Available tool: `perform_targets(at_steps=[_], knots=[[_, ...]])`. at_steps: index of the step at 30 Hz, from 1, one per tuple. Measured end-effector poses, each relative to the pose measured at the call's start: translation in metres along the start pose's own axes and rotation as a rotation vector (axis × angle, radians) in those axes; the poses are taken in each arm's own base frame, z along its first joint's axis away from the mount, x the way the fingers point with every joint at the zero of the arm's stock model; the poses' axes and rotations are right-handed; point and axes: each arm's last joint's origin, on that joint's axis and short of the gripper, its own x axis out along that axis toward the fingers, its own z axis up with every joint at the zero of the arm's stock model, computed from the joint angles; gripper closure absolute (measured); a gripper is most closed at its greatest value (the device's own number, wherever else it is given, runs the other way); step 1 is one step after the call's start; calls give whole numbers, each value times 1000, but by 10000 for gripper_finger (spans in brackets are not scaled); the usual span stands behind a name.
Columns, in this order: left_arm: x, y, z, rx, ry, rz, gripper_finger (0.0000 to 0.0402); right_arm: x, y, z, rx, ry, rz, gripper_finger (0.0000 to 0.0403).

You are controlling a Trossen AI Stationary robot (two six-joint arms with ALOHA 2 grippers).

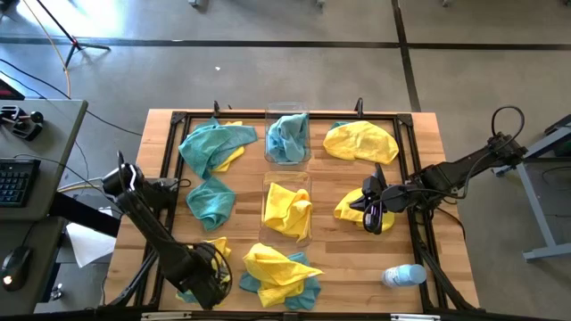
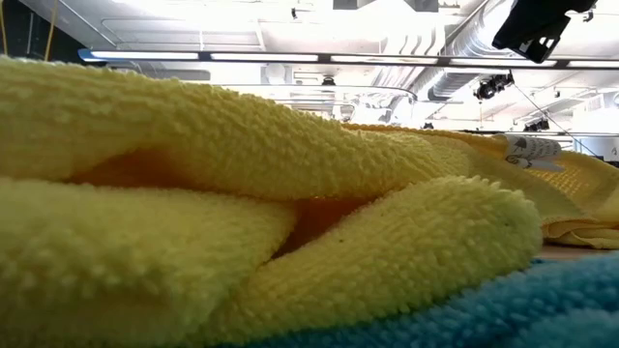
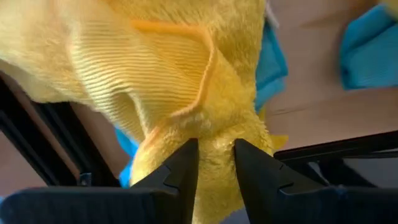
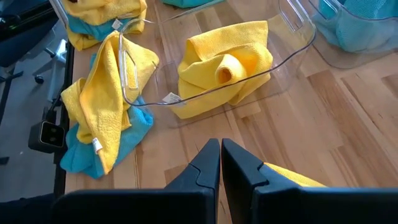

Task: Sort microfiber towel by color & place in baskets
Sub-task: Put the yellow towel into the bottom transparent bin

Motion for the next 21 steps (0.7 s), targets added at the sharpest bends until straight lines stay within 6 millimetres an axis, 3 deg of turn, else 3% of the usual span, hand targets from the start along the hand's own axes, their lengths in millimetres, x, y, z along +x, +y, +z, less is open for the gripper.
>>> perform_targets(at_steps=[4, 7, 9, 14, 21], knots=[[15, -6, -4, 3, -3, 25, 347, 0, 0, 0, -3, 0, -1, 391], [18, -9, -5, -3, 0, 12, 389, 0, 0, 0, -21, 0, -1, 391], [14, -10, -6, 0, 0, -21, 395, 0, 0, 0, -23, 0, -1, 391], [-18, -8, -7, 1, -106, -62, 401, 0, 0, 0, -23, 0, -1, 391], [-87, -2, -8, 68, -311, -153, 401, 0, 0, 0, -27, 0, -1, 391]])
